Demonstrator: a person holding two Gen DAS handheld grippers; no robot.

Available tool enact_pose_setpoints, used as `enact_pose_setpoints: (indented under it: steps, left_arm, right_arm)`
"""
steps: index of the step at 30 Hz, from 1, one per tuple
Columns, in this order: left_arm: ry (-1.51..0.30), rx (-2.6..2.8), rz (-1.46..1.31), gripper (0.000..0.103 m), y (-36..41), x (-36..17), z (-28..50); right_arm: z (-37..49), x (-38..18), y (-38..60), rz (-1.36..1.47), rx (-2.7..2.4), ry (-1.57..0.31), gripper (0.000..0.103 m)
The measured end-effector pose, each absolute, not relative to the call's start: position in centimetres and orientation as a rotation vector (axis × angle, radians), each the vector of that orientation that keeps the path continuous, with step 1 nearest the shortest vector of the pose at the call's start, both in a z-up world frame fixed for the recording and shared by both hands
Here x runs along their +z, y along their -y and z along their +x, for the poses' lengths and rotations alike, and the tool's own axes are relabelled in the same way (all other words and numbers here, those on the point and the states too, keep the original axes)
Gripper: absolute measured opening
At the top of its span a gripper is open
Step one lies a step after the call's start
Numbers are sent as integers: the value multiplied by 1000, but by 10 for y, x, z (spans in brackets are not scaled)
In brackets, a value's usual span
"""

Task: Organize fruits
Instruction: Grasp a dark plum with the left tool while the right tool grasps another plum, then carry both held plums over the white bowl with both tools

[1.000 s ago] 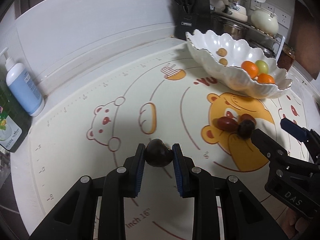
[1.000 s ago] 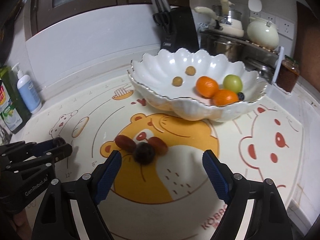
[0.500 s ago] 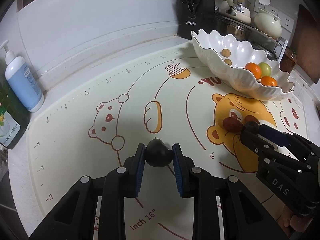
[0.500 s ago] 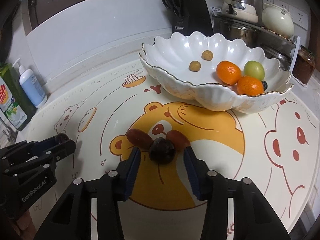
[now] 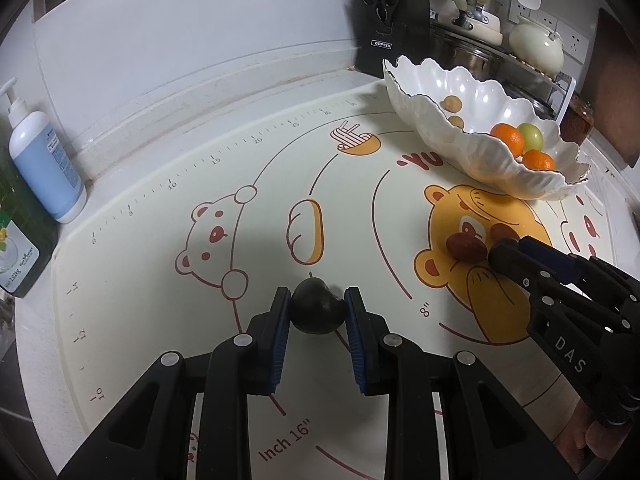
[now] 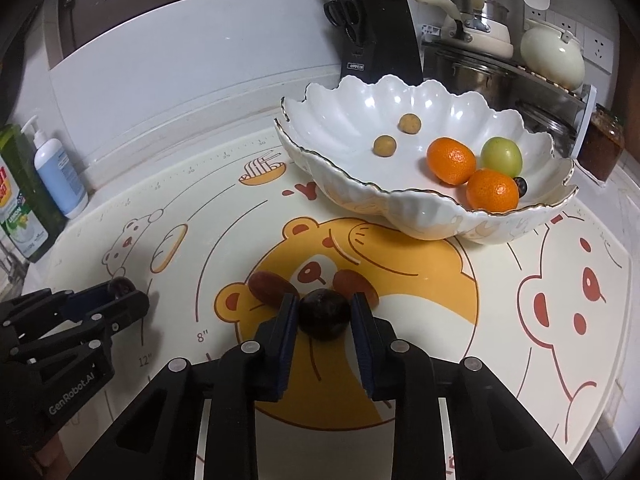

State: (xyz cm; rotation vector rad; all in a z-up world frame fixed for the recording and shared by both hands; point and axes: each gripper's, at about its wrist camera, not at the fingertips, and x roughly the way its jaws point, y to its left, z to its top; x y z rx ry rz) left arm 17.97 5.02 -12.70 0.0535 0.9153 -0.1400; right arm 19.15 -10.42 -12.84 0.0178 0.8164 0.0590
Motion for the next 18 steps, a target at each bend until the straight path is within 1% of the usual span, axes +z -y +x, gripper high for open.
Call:
enact_pose_setpoints:
  steps: [18]
  left_arm:
    - [-886,-189,75,28,-26,-111,176]
  right_arm:
    - [171,-107,123,44,35,-766,28]
